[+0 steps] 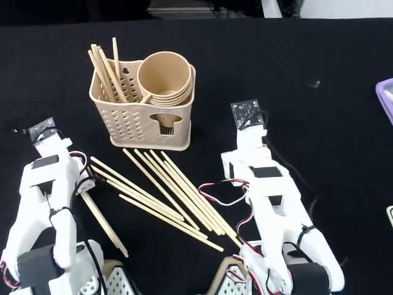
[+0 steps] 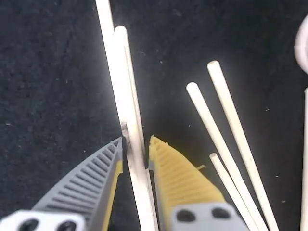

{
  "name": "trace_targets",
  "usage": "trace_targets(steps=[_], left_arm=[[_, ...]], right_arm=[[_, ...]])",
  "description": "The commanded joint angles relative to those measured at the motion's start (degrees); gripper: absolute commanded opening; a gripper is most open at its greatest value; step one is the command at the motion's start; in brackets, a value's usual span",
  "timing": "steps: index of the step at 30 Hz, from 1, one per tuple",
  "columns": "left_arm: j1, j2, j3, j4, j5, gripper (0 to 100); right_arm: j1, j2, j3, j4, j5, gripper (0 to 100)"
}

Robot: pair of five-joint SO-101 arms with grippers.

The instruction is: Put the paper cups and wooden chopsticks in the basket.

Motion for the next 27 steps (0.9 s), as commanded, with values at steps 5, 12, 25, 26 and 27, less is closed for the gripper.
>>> trace_targets(steps=[5,12,25,26,27], left_arm=[[-0.57,-0.53,-4.88,-0.53,-0.18,10],[-0.84,-0.7,-5.41,-0.53,-4.04,22],[-7.08,-0.09,-9.98,0.26,-5.1,20],[-6.11,-0.09,-10.07,0.26,-5.1,20],[-5.32,-0.09,-9.98,0.0,-5.1,20]], right_arm=[[-0.7,0.13,-0.22,-1.32,0.53,1.6],[-0.79,0.13,-0.22,-1.32,0.53,1.6],[-0.88,0.13,-0.57,-1.32,0.53,1.6],[-0.88,0.13,-0.57,-1.32,0.53,1.6],[-0.88,0.13,-0.57,-1.49,0.53,1.6]])
